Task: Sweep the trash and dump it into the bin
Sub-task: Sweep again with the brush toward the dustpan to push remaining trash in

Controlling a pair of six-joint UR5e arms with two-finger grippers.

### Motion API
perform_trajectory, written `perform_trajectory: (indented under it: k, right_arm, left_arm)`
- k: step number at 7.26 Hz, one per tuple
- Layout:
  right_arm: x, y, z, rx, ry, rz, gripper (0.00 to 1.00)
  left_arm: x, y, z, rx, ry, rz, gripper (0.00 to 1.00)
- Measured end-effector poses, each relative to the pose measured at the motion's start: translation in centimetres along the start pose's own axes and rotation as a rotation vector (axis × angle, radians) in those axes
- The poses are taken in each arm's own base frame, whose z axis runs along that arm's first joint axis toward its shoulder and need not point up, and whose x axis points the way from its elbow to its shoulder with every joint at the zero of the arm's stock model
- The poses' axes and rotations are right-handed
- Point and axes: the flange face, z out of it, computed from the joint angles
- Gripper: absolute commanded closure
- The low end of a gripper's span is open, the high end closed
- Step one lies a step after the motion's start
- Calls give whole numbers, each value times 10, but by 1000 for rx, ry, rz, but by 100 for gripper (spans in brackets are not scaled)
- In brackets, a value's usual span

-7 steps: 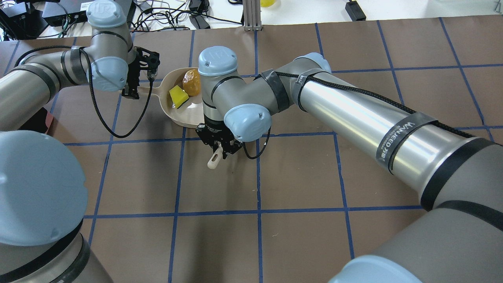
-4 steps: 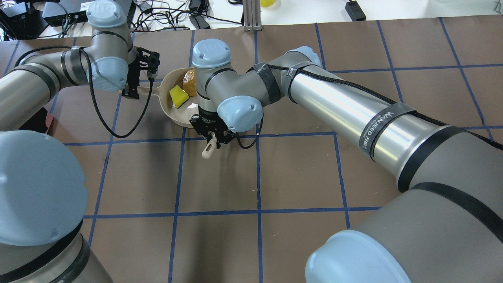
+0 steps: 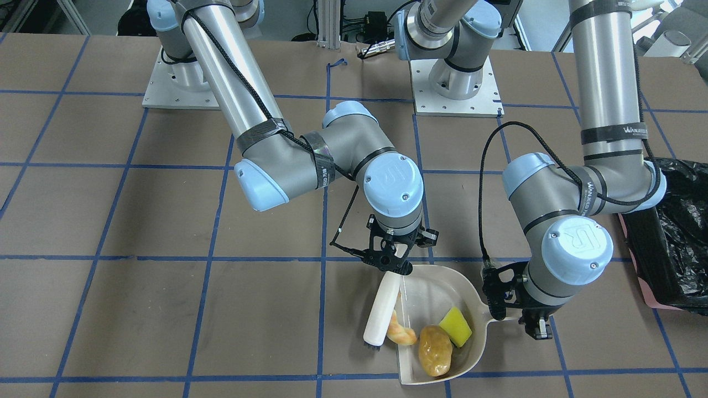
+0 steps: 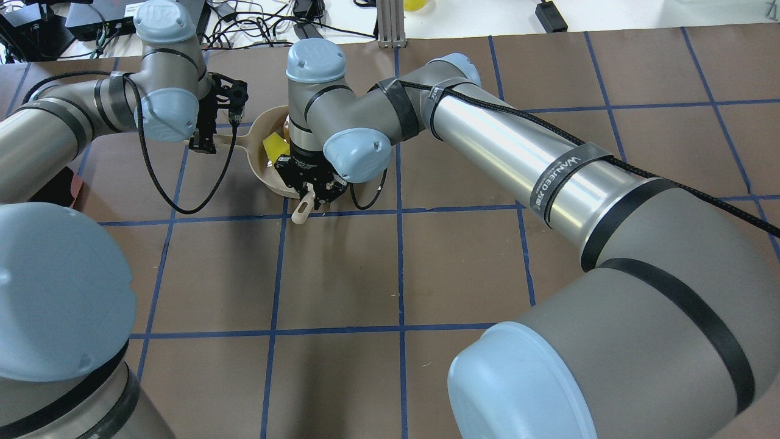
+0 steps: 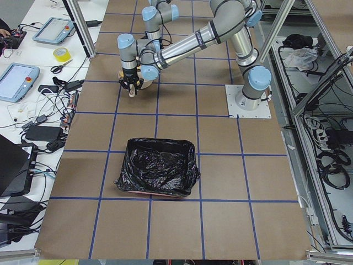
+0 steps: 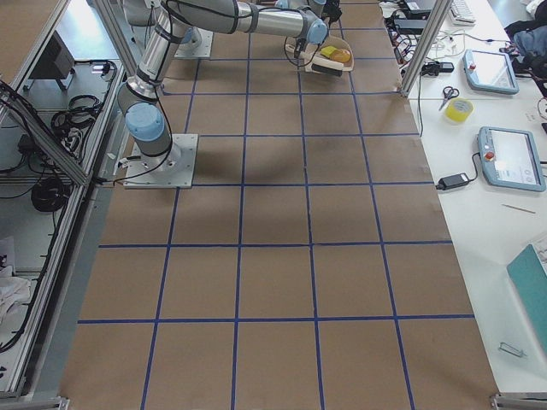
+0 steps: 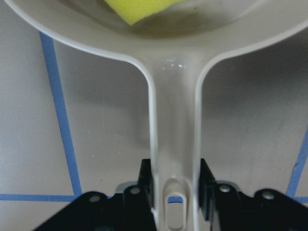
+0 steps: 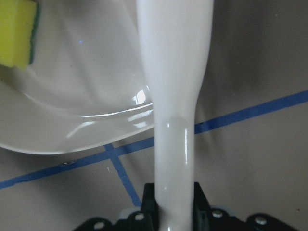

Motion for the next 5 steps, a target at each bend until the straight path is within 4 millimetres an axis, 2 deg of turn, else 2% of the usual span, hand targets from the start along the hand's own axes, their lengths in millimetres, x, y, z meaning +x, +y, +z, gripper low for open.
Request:
perform_trajectory:
  k: [3,5]
  right_arm:
    - [-18,0,1,-31,-95,-11,100]
    - [-30,11,-3,-53,-132,-5,100]
  left_arm:
    - [0,0,0,0,0,0,96]
    - [0,0,1,0,1,0,96]
